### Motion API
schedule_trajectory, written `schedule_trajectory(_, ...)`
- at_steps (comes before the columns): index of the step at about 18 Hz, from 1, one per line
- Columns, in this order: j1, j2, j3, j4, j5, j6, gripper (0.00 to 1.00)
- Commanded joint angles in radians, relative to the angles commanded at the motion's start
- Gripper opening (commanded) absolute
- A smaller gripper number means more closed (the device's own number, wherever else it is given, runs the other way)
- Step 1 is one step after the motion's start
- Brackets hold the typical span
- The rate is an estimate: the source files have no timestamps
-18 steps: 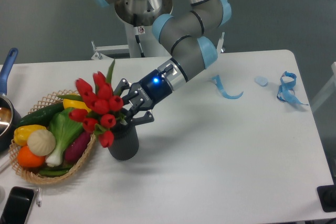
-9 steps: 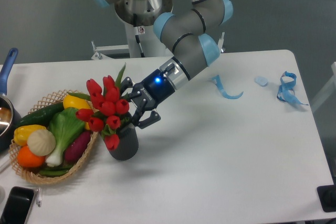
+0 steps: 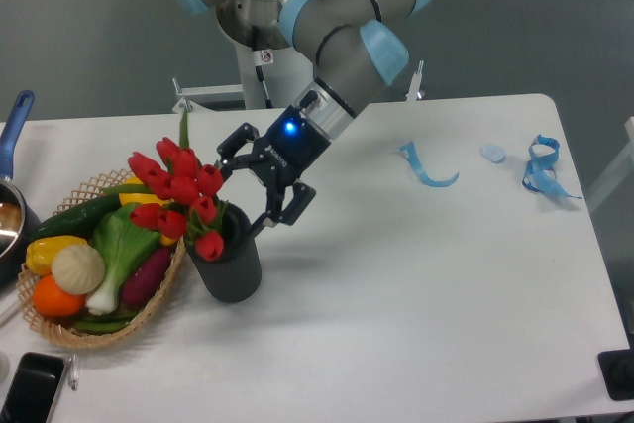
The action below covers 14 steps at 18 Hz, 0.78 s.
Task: Insert the flowers into the vase
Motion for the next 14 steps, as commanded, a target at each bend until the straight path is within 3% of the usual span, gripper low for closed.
schedule_trajectory(4,0.06,0.061,0.064,-0.006,0.134,-0.006,1.0)
schedule_trajectory(8,0.123,0.048,0.279,-0.015,0.184,-0.139,1.0)
schedule_trajectory(12,0.164,0.028,0.438,-0.128,0.306,-0.143,1.0)
schedule_trajectory(14,0.215,0.008,0.475,-0.229,0.382,-0.022,1.0)
